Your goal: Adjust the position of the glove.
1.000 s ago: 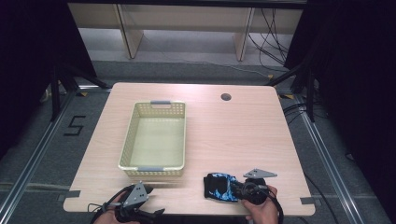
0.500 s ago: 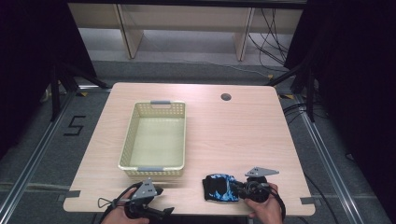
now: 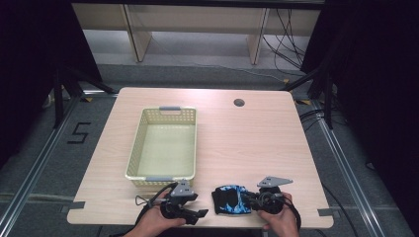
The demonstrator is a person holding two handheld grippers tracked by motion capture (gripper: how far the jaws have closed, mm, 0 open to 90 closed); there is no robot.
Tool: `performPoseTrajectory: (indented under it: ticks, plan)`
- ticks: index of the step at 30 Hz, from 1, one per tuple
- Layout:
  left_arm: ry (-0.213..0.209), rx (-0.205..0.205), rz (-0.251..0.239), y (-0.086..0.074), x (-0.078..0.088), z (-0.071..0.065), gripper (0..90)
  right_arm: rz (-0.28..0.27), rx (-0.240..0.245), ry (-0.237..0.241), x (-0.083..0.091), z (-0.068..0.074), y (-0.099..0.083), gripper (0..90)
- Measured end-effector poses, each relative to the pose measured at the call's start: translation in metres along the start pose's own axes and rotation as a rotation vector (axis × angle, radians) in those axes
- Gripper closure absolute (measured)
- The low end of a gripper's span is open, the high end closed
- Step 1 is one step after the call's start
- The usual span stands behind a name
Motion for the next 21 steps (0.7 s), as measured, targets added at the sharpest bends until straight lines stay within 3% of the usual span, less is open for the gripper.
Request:
performPoseTrajectory:
  ticks: [1,2,5,8,11,15,16,21]
  plan:
    - [0.0,0.0,0.0,0.0,0.0,0.0,35.5,0.0,0.0,0.0,0.0,0.0,0.0,78.2]
    - [-0.004,0.012,0.002,0.003,-0.003,0.001,36.1,0.04,0.022,0.001,0.003,-0.001,-0.002,78.2]
    - [0.013,0.005,-0.006,0.007,-0.005,0.007,38.3,0.035,0.028,0.004,0.003,-0.001,-0.002,78.1]
    - [0.004,0.034,-0.002,0.008,-0.009,0.013,42.4,0.031,0.025,0.011,0.002,0.0,-0.001,77.8]
    - [0.003,0.036,0.0,0.008,-0.011,0.013,43.6,0.033,0.027,0.013,0.002,0.001,-0.001,77.6]
    - [-0.023,0.057,-0.011,0.01,-0.016,0.008,45.1,0.032,0.027,0.014,0.002,0.001,-0.001,77.3]
    - [-0.055,0.066,0.0,0.011,-0.017,0.006,46.0,0.034,0.027,0.016,0.002,0.001,-0.001,77.3]
    - [-0.075,0.077,0.01,0.011,-0.023,0.004,49.7,0.045,0.025,0.023,0.002,0.003,-0.002,77.1]
Point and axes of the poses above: each handheld gripper's, and its own axes: x roughly backward along the jaws, y roughly out of its top, z roughly to its left, the point moved 9 cm from there along -x, roughly forward along the jaws, and after that the axes turned 12 degrees about -y, right-handed, at the moved point
